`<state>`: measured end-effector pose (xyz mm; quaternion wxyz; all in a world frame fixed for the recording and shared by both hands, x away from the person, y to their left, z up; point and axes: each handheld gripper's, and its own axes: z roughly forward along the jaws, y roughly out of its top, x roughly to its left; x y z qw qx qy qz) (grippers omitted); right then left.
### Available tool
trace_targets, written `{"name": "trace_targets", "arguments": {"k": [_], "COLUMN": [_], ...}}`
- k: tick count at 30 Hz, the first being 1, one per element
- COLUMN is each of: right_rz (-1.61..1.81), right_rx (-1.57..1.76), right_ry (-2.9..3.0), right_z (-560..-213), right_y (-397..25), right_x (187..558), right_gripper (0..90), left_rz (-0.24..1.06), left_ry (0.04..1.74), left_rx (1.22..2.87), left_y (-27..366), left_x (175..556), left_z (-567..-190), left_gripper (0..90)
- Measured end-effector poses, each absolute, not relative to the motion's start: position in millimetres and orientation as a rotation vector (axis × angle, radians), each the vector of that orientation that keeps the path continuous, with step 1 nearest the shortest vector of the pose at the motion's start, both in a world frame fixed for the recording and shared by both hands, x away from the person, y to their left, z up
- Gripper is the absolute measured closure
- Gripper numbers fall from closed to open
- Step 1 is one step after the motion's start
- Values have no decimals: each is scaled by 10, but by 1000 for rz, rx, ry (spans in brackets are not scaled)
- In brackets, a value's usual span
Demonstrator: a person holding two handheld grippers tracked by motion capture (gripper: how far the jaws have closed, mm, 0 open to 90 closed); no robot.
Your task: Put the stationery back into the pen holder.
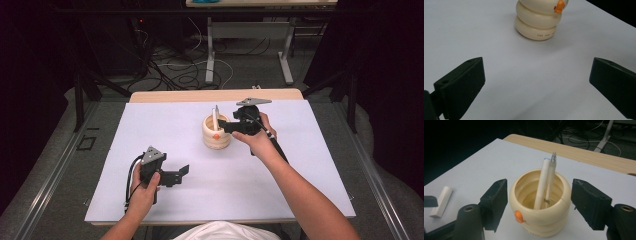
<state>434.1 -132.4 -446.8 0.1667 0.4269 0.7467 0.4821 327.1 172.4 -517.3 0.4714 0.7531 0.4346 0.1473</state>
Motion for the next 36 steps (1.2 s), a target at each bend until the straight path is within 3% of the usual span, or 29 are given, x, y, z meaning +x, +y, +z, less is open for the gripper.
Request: {"name": "trace_targets", "arguments": {"k": [13, 36], "right_rz": [1331, 1385], "right_rx": [1159, 1127], "right_ry": [2152, 2221], "right_z": [-4547, -4838], "right_y": [-1495, -1890], "right_x": [4134, 3595], "right_gripper": [167, 188], "left_rz": [348, 333], "left_ry": [1109, 1181], "left_rx": [1817, 1721], "left_y": [1773, 1923], "left_x": [3282, 3315], "left_z": [-5161, -5037], "left_gripper": [2, 2]}}
